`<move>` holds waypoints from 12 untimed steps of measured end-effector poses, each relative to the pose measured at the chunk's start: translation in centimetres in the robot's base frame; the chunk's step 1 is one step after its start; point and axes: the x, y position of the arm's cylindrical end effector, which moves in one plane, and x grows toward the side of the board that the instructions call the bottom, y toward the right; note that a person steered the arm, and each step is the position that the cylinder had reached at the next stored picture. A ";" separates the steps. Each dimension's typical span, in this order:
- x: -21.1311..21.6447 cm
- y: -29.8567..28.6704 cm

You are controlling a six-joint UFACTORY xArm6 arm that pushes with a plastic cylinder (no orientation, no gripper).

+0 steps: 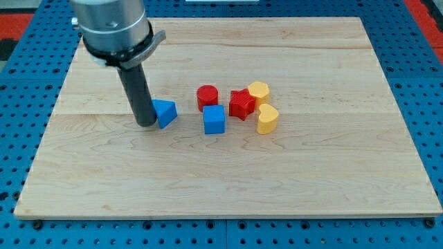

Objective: Move the blue triangle to the top right side of the red circle

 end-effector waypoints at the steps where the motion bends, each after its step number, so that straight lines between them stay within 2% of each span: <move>1: 0.9 1.4; 2: 4.7 1.6; 4: -2.1 2.1; 6: -6.2 1.8; 7: -7.6 -0.3; 9: -7.8 8.5; 12: -7.9 10.4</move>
